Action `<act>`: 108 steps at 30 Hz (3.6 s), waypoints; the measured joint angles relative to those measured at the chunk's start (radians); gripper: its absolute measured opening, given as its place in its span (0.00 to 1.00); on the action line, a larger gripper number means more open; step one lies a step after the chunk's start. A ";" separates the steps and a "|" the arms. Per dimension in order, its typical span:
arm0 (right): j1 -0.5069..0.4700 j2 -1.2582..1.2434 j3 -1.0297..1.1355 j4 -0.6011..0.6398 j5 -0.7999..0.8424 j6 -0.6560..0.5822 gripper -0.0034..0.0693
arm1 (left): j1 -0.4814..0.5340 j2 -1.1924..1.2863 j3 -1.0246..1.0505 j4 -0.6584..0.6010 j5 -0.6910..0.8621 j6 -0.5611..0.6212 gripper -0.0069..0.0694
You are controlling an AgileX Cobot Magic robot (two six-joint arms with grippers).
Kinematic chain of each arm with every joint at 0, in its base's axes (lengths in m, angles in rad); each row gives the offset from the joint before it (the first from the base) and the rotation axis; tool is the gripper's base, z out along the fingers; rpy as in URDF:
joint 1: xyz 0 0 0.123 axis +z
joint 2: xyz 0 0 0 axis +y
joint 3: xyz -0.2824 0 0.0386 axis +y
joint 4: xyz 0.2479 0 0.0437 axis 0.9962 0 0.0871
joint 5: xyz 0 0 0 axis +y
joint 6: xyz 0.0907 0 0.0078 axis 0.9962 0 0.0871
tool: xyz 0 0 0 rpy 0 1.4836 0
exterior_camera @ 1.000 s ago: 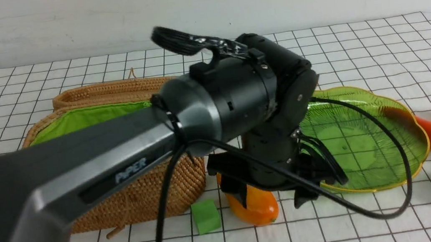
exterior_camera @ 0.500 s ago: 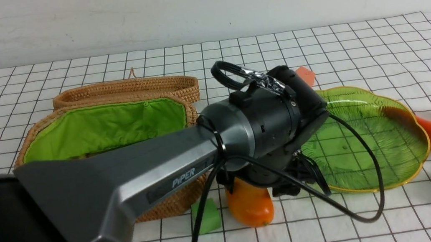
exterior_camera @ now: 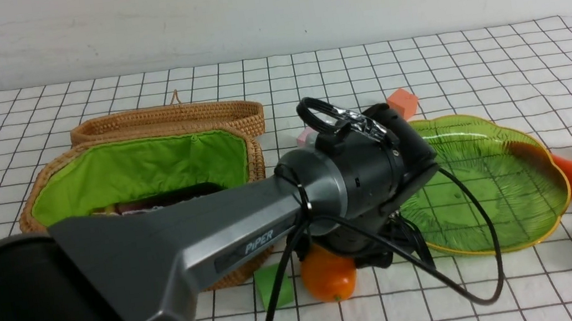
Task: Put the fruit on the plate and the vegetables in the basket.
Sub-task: Grab the mango with your left arm and place it on the right plate, then use the right arm to grab a mangosteen and put it into the right plate
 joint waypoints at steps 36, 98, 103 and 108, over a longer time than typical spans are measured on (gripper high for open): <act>0.000 0.000 0.000 -0.239 -0.103 0.238 0.37 | 0.042 0.156 -0.293 -0.227 -0.463 0.435 0.80; -0.443 1.203 0.000 -0.336 -0.457 0.296 0.97 | 0.037 -1.567 0.989 -0.445 -0.462 0.701 0.07; -0.444 1.290 0.000 -0.336 -0.497 0.300 0.96 | 0.037 -1.567 0.989 -0.445 -0.463 0.702 0.07; -0.444 1.351 0.000 -0.337 -0.521 0.303 0.93 | 0.037 -1.567 0.989 -0.445 -0.463 0.703 0.07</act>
